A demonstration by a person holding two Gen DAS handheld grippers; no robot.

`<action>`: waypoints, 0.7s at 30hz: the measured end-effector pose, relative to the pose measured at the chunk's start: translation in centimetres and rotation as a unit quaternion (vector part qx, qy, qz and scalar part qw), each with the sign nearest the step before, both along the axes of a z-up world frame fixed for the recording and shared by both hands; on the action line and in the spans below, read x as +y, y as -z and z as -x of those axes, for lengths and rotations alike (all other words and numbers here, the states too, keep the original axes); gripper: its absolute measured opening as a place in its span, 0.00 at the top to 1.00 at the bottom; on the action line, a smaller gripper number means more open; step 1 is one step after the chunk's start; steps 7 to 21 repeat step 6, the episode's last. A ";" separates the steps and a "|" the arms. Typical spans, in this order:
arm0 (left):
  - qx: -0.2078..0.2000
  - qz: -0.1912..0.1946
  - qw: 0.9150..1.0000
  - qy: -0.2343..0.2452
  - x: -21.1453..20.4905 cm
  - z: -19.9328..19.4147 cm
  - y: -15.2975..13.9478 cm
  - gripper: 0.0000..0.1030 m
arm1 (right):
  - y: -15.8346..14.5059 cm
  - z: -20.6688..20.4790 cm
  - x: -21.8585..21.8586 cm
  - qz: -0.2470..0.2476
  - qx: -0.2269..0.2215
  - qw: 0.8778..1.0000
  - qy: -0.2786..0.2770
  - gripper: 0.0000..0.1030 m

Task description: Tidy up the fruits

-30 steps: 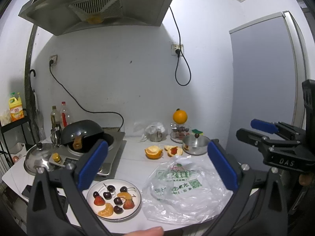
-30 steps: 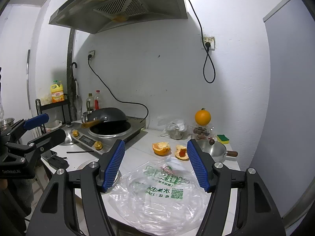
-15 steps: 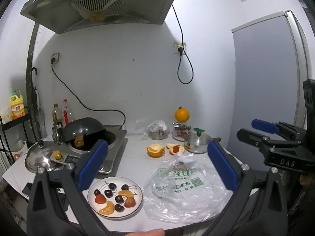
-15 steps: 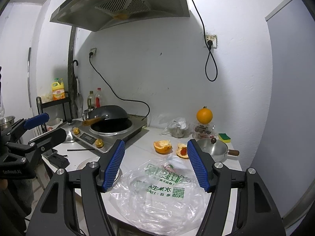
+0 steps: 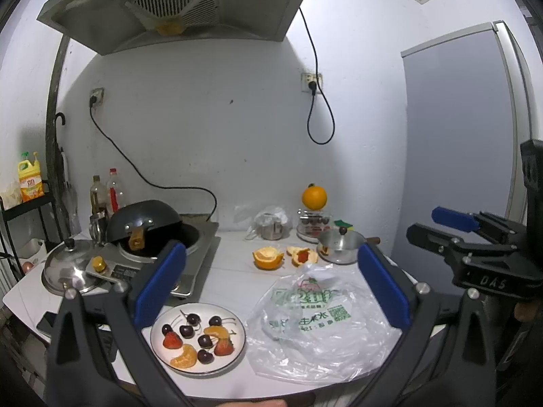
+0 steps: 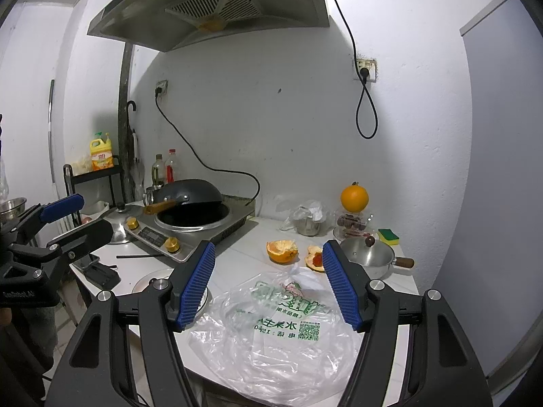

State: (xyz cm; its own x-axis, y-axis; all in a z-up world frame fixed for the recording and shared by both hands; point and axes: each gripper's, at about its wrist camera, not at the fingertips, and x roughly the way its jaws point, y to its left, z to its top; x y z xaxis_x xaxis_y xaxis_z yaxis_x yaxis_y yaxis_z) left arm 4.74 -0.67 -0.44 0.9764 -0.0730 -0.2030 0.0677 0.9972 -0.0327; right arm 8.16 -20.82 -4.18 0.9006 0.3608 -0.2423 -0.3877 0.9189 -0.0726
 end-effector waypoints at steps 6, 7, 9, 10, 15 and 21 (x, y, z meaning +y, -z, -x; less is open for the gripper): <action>0.000 -0.005 1.000 -0.003 -0.3 -0.2 0.4 0.01 | 0.4 -0.1 0.2 0.002 0.003 1.000 -0.002 0.33; 0.000 -0.005 1.000 -0.003 -0.3 -0.2 0.4 0.01 | 0.4 -0.1 0.2 0.002 0.003 1.000 -0.002 0.33; 0.000 -0.005 1.000 -0.003 -0.3 -0.2 0.4 0.01 | 0.4 -0.1 0.2 0.002 0.003 1.000 -0.002 0.33; 0.000 -0.005 1.000 -0.003 -0.3 -0.2 0.4 0.01 | 0.4 -0.1 0.2 0.002 0.003 1.000 -0.002 0.33; 0.000 -0.005 1.000 -0.003 -0.3 -0.2 0.4 0.01 | 0.4 -0.1 0.2 0.002 0.003 1.000 -0.002 0.33; 0.000 -0.005 1.000 -0.003 -0.3 -0.2 0.4 0.01 | 0.4 -0.1 0.2 0.002 0.003 1.000 -0.002 0.33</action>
